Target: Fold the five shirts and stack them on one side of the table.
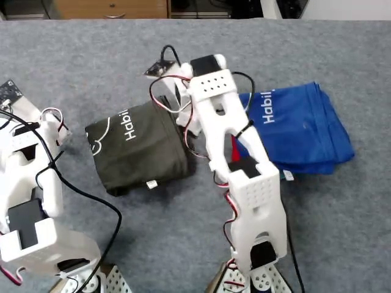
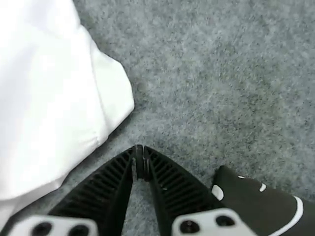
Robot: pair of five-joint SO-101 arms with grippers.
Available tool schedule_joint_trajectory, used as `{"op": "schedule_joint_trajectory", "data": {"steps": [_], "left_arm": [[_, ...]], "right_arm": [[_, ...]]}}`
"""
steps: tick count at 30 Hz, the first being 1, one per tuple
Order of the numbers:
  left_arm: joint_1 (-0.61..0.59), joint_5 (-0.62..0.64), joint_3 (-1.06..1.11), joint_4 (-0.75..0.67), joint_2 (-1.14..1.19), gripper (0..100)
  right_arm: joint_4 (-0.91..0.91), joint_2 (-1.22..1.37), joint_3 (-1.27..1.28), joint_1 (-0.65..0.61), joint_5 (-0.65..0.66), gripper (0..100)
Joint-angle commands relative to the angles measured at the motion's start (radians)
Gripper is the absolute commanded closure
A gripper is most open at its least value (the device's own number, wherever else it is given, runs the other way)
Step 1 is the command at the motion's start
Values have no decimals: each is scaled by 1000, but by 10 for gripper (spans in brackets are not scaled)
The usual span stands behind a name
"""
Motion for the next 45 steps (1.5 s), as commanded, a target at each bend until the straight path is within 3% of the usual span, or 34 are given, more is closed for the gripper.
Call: {"op": "schedule_joint_trajectory", "data": {"steps": [1, 4, 11, 18, 24, 30, 40, 45], "left_arm": [[3, -9, -48, 8, -12, 981], [3, -9, -48, 8, -12, 981], [3, -6, -44, 8, -12, 981], [8, -8, -41, 8, -12, 981], [9, -8, -43, 8, -12, 981], [9, -8, -43, 8, -12, 981], [0, -5, -46, 8, -12, 979], [0, -5, -46, 8, -12, 979]], "right_arm": [[14, -104, -101, -91, 6, 871], [-11, -67, -151, -183, 6, 998], [-123, 134, -305, -229, 0, 993], [-252, 406, -501, -120, -8, 993], [-183, 545, -725, -97, -8, 993], [-81, 545, -992, -101, -8, 993], [21, 361, -952, -142, -8, 993], [23, 156, -760, -120, -8, 993]]}}
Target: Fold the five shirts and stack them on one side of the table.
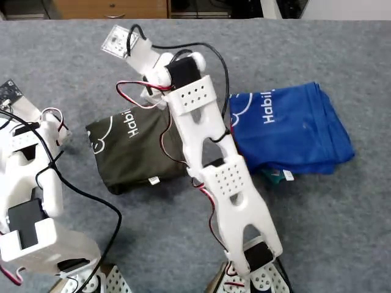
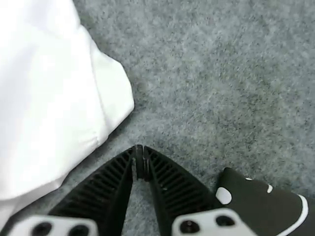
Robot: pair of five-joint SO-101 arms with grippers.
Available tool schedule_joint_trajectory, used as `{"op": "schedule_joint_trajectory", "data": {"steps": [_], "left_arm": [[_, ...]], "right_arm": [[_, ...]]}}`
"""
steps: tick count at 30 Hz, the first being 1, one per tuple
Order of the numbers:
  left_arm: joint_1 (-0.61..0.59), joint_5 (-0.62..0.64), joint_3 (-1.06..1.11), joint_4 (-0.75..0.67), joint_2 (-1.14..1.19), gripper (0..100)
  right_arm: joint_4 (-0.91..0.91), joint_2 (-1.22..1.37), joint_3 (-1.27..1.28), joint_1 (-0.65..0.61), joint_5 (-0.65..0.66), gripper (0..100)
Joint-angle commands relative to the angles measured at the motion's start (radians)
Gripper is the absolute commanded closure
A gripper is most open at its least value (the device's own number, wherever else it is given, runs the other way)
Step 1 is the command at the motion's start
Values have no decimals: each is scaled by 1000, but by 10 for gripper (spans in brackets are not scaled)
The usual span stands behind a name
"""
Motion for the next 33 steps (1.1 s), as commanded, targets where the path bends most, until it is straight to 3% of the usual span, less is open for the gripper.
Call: {"op": "schedule_joint_trajectory", "data": {"steps": [1, 12, 18, 24, 30, 33], "left_arm": [[0, -5, -46, 8, -12, 979], [2, -5, -48, 2, -12, 979], [2, -5, -48, 2, -12, 979], [3, -5, -48, 2, -12, 979], [3, -5, -48, 2, -12, 979], [5, -5, -48, 2, -12, 979]], "right_arm": [[21, -242, 163, 18, -6, 993], [18, -944, 1280, 15, -2, 993], [12, -1224, 1695, 16, -44, 983], [-100, -1270, 1776, 13, -422, 834], [-278, -1150, 1768, -42, -1028, 631], [-325, -1038, 1725, -94, -1172, 564]]}}
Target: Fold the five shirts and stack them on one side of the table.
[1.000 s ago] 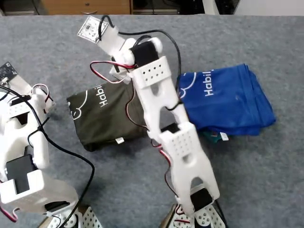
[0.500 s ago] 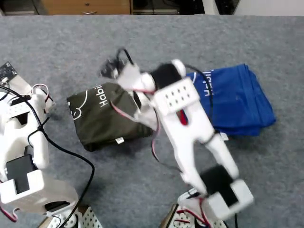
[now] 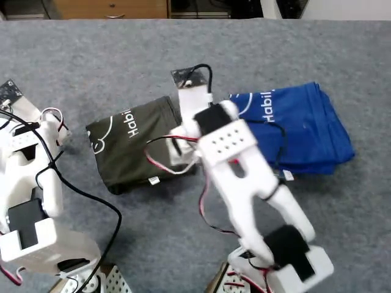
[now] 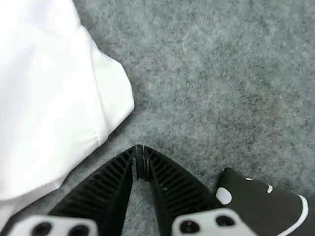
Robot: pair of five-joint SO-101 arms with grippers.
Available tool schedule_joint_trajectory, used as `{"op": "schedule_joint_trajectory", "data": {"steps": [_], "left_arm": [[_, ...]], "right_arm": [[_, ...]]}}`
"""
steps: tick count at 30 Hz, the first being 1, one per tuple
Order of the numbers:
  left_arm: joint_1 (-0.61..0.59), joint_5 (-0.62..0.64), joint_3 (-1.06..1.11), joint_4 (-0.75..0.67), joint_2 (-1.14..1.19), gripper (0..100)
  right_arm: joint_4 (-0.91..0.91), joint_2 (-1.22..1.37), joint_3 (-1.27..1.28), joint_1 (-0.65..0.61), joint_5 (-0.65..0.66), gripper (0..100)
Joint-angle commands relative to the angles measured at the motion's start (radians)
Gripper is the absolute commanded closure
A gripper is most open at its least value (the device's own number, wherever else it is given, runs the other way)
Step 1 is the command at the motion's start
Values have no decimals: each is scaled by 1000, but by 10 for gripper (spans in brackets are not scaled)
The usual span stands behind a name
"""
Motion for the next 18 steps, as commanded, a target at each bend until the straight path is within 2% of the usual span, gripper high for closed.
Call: {"op": "schedule_joint_trajectory", "data": {"steps": [1, 12, 18], "left_arm": [[5, -5, -48, 2, -12, 979], [2, -5, -48, 0, -12, 979], [-44, 41, -84, 2, -1, 979]], "right_arm": [[-54, 120, -71, -56, -209, 550], [-49, 579, -529, -91, -476, 525], [-48, 694, -599, -142, -509, 526]]}}
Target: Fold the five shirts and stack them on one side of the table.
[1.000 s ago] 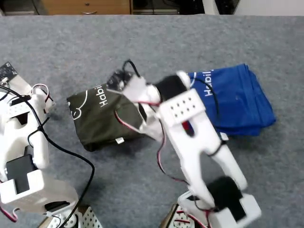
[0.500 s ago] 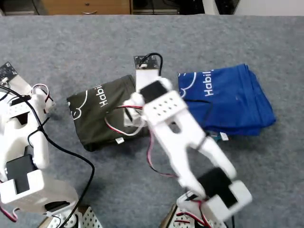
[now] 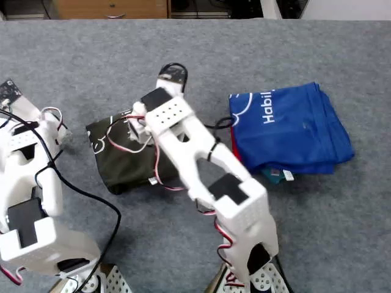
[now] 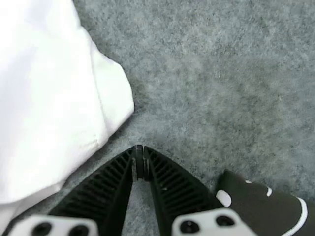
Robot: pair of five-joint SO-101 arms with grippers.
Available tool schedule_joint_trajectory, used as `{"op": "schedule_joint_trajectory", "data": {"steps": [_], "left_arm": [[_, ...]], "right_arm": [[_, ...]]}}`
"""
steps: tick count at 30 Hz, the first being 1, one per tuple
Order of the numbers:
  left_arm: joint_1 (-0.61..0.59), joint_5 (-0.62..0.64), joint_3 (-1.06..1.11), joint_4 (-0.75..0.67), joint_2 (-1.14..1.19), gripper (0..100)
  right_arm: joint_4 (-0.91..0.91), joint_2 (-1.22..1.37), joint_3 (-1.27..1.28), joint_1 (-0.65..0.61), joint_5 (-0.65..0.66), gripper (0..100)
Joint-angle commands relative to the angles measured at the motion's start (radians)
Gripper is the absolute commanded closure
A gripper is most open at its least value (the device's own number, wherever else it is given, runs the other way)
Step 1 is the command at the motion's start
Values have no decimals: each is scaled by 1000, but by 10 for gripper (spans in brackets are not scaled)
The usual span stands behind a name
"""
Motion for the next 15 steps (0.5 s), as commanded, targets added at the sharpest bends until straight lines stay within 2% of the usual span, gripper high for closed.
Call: {"op": "schedule_joint_trajectory", "data": {"steps": [1, 12, 15], "left_arm": [[-34, 41, -60, 2, -7, 979], [-34, 43, -60, 2, -7, 979], [-34, 43, -60, 2, -7, 979]], "right_arm": [[0, 28, -54, -48, -18, 526], [-5, 234, -76, -53, -17, 534], [2, 272, -116, -35, -9, 637]]}}
